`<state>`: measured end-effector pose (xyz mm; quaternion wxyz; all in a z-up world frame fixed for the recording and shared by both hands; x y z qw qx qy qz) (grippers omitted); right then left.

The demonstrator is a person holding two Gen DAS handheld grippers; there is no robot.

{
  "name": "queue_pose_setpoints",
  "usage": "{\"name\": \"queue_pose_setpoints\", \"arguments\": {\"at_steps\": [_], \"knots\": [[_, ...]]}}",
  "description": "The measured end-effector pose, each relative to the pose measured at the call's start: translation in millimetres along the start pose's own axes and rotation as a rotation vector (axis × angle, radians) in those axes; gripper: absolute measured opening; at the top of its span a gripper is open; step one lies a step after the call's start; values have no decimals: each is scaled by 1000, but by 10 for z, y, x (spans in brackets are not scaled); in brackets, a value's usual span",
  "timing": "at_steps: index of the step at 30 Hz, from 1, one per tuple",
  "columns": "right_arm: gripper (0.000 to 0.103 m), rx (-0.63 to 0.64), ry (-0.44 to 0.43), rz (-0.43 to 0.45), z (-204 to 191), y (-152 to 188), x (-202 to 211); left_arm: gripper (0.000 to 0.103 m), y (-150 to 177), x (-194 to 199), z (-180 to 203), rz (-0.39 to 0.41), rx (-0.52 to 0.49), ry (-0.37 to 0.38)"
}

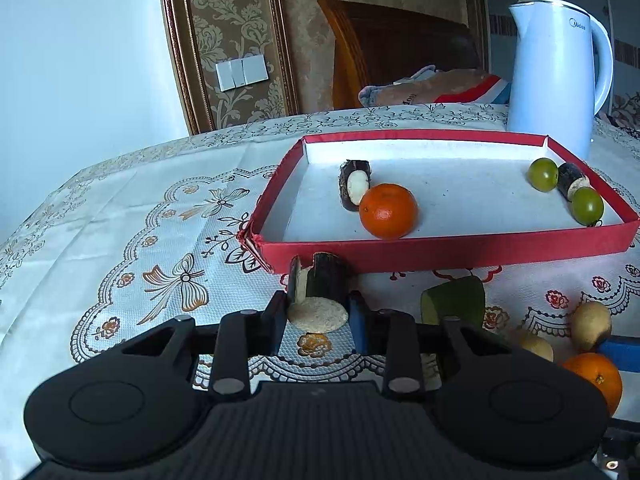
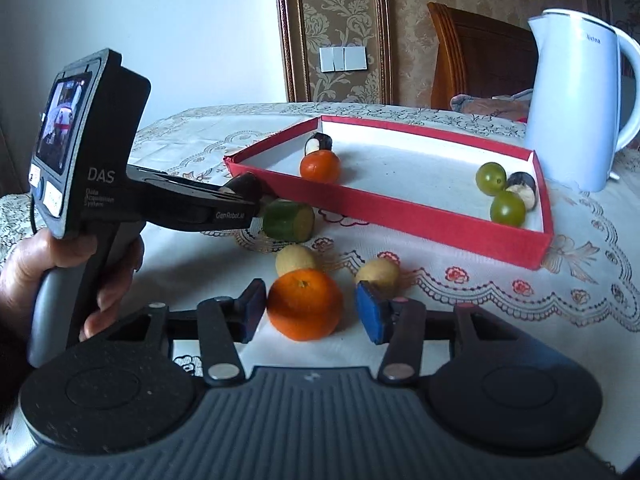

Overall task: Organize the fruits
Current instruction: 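Lower left tool onto a dark eggplant slice while right tool approaches the mandarin, then close left tool on the eggplant slice while right tool closes on the mandarin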

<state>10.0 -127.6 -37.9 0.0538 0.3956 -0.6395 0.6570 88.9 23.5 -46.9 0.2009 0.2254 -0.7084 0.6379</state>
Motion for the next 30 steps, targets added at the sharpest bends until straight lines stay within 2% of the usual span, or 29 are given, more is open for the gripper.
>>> {"name": "queue_pose_setpoints", "arguments": {"at_steps": [2, 6, 16, 20, 30], "knots": [[39, 23, 13, 2, -55, -2, -11, 32, 4, 7, 8, 1, -4, 1], [39, 66, 43, 19, -116, 9, 5, 32, 6, 9, 10, 2, -12, -1], [39, 44, 95, 89, -50, -29, 147, 32, -17, 91, -42, 46, 15, -6], [39, 51, 130, 137, -13, -97, 260, 32, -39, 163, -84, 73, 47, 20], [39, 12, 177, 166, 198, -252, 270, 32, -98, 296, -184, 139, 123, 73]]}}
Point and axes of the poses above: each gripper's, at about its wrist camera, not at the fingertips, and x roughly against the way its jaws point, z to its right, y to its underside, the point moved 5 cm from there along -x, roughly the way its jaws point, and after that the axes turned 3 degrees about y, right-handed, at the moved point
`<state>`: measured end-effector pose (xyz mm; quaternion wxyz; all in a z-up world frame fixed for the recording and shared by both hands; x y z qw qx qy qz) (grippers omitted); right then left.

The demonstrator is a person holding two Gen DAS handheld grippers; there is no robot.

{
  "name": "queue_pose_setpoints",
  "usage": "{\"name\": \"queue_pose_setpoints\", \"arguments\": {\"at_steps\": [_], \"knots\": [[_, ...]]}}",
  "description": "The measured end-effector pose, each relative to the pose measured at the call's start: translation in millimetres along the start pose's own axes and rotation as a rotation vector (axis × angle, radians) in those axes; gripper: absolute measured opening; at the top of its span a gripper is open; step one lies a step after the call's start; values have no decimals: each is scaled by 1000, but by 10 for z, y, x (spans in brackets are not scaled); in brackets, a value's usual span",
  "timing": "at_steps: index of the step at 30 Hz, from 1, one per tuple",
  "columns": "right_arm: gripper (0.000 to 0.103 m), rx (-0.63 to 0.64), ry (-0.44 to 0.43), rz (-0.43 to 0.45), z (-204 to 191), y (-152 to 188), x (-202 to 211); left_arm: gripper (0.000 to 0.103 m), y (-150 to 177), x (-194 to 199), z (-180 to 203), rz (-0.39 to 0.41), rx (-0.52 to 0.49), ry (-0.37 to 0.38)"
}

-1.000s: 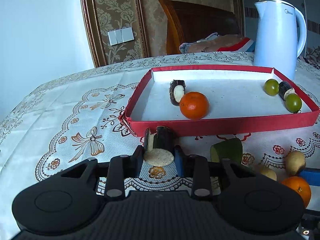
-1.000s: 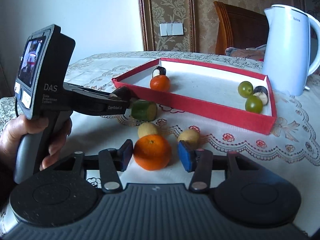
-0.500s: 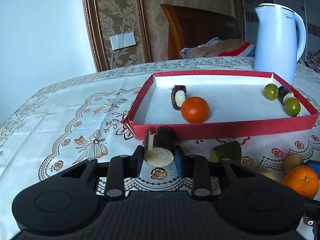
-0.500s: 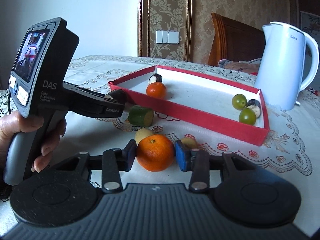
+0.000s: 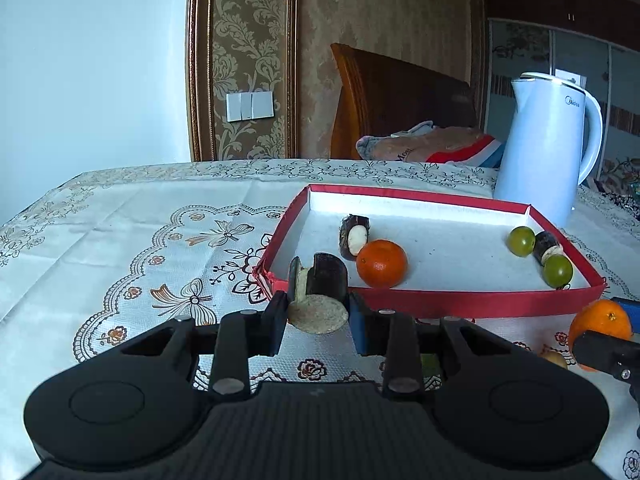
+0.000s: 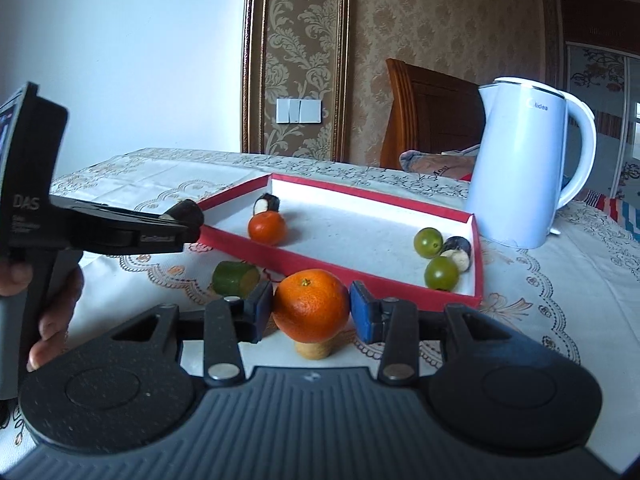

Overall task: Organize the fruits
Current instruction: 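Close left tool on the eggplant slice while right tool closes on the mandarin, then carry eggplant slice into tray with left tool while right tool carries mandarin in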

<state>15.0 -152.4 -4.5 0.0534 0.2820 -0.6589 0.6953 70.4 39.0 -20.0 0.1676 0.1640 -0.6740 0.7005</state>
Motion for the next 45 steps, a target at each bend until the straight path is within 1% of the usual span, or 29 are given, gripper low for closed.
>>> {"name": "queue_pose_setpoints", "arguments": {"at_steps": [3, 10, 15, 21, 27, 33, 37, 41, 43, 45], "knots": [[39, -6, 16, 11, 58, -45, -39, 32, -5, 18, 2, 8, 9, 16], [39, -1, 58, 18, 150, -155, -231, 32, -46, 22, 39, 36, 10, 17], [39, 11, 94, 20, 202, -250, -437, 32, -128, -50, 64, 41, 3, -4], [39, -65, 101, -31, 375, -362, -763, 32, -294, -277, 12, 19, 20, -35], [39, -97, 126, -60, 475, -404, -1023, 32, -311, -439, -49, -11, 31, -58], [39, -86, 146, -83, 477, -411, -1208, 32, -323, -575, -75, -29, 26, -88], [39, -86, 141, -105, 459, -417, -1342, 32, -316, -671, -105, -45, 28, -104], [39, -66, 144, -131, 431, -390, -1477, 32, -312, -774, -83, -66, 18, -101], [39, -58, 144, -146, 419, -375, -1548, 32, -312, -800, -61, -67, 2, -105], [39, -48, 144, -160, 404, -357, -1601, 32, -316, -812, -63, -63, 8, -101]]}}
Point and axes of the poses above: each gripper's, at about its wrist camera, not at the fingertips, and x roughly against the way its jaws point, z to its right, y to its underside, the point moved 5 cm from there along -x, roughly the way its jaws point, and after that the axes turned 3 degrees about y, right-handed, at the moved point
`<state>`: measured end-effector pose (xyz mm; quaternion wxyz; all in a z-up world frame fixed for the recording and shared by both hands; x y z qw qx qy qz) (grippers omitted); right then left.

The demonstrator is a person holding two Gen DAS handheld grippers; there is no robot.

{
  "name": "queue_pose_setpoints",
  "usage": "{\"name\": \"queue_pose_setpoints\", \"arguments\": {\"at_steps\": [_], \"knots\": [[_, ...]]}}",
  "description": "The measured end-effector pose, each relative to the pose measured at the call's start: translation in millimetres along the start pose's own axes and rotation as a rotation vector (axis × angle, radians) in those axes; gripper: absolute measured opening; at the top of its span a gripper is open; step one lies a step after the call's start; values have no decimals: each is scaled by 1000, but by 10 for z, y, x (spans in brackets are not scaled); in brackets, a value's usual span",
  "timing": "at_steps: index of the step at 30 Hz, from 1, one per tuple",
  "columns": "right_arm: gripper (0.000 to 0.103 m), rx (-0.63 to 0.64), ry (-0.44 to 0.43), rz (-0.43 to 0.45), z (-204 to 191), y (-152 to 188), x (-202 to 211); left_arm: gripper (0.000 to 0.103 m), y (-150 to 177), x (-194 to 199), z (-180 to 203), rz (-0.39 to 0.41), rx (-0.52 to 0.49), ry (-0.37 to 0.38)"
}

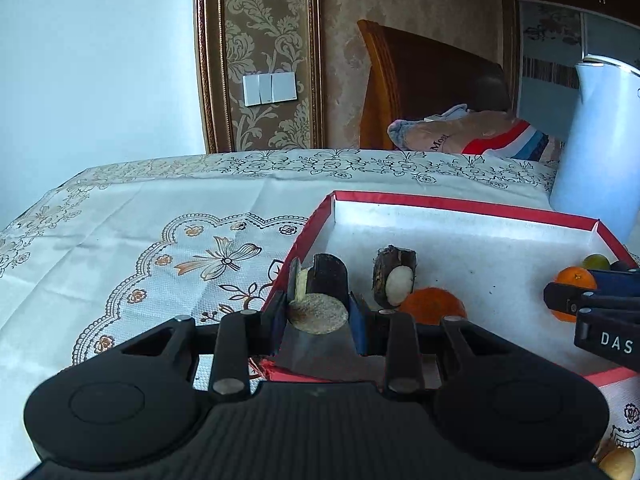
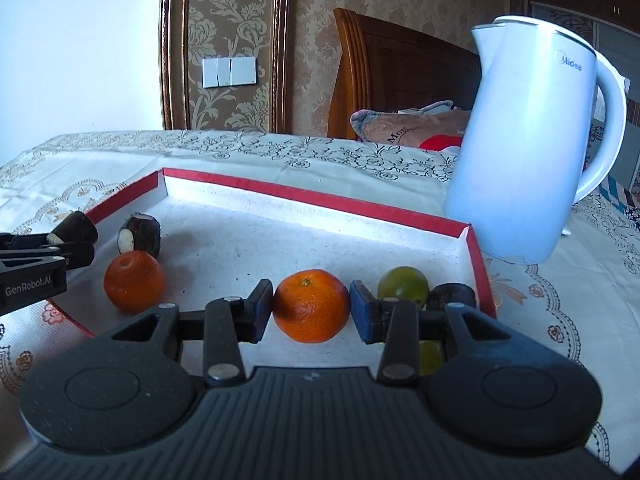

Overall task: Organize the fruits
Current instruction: 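Carry eggplant slice into tray with left tool while right tool carries mandarin in, then open right tool to release mandarin while left tool releases eggplant slice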

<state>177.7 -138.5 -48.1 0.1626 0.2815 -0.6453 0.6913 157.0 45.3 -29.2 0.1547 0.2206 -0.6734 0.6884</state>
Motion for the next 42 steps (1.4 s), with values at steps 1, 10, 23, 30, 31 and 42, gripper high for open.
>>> {"name": "queue_pose_setpoints", "arguments": {"at_steps": [1, 10, 23, 30, 31, 42], "knots": [[39, 1, 1, 1, -6, -2, -13, 32, 0, -13, -3, -4, 0, 1], [40, 2, 0, 7, -14, -9, -18, 32, 60, -76, 49, -35, -25, 15], [47, -16, -14, 6, -6, -7, -9, 48, 78, -78, 89, -45, -31, 52], [63, -28, -14, 23, -6, -10, 42, 50, 89, -67, 117, -36, -49, 45], [64, -30, -13, 28, -5, -8, 47, 50, 90, -66, 116, -35, -49, 45], [78, -50, 2, 47, 50, 17, 112, 58, 112, 20, 122, -3, -64, 40]]}}
Point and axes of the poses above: each gripper's, at about its wrist camera, not at the fingertips, and x roughly against the way its jaws point, z to its right, y to its underside, the point moved 5 cm from there along -x, roughly the way its jaws point, and after that the axes turned 3 degrees about y, right-handed, at the moved point
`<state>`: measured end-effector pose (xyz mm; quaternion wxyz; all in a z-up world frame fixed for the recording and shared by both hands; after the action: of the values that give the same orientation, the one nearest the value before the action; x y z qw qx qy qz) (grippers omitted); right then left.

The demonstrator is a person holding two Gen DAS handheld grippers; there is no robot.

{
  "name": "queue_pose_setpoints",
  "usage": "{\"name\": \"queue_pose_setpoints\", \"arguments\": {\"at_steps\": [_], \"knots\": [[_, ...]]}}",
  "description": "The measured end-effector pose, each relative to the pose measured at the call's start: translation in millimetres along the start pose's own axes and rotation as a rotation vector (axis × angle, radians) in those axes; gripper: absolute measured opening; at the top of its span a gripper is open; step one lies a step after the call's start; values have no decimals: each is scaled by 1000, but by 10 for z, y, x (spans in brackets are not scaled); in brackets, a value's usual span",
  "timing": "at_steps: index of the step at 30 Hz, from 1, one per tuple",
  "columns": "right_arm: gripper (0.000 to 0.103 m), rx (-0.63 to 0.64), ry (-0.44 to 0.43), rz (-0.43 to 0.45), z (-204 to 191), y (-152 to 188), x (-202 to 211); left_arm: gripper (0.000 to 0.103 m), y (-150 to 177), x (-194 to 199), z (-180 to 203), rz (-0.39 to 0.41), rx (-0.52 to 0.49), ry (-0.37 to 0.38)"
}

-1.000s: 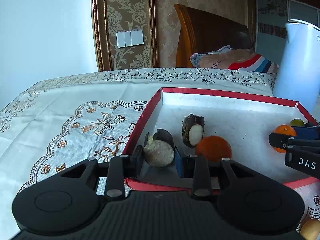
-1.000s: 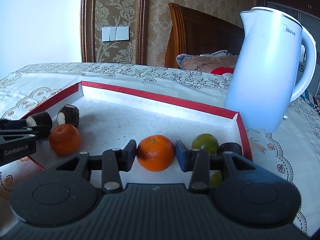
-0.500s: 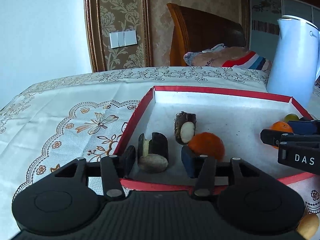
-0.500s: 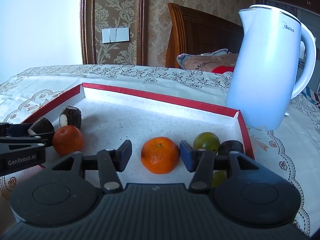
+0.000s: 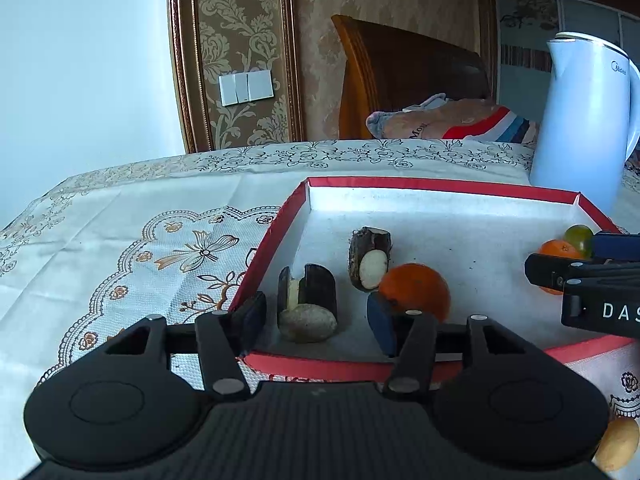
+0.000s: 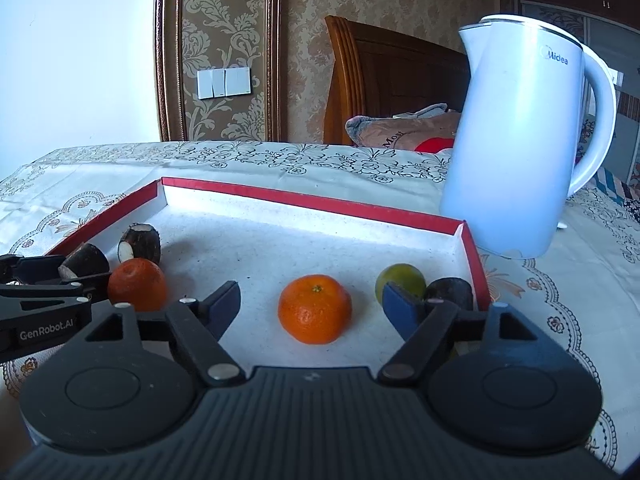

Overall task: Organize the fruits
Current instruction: 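Open right tool to release mandarin while left tool releases eggplant slice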

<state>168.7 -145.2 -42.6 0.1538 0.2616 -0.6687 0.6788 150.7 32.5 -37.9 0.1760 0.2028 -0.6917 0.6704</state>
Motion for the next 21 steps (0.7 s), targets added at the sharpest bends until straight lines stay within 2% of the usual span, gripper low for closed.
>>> {"name": "queue_pose_setpoints", "arguments": {"at_steps": [10, 12, 17, 21], "knots": [[86, -2, 8, 19, 36, 22, 90, 60, 19, 109, -23, 29, 6, -1], [87, -7, 6, 18, 47, 28, 107, 65, 29, 140, -12, 35, -1, 2], [90, -20, 2, 19, 83, 66, 194, 67, 58, 211, 29, 57, -37, -9], [93, -30, -4, 26, 104, 83, 255, 71, 64, 261, 3, 65, -25, -14]]}}
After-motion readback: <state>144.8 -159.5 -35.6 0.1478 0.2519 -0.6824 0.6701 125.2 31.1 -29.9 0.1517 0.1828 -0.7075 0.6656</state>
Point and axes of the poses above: each gripper's, at about its wrist camera, not at the fingertips, and x roughly against the way its jaws point, z to its right, y to its underside, the point moved 5 cm from there along -x, roughly the way its jaws point, and after that the axes turned 3 degrees about y, right-handed, at the moved point
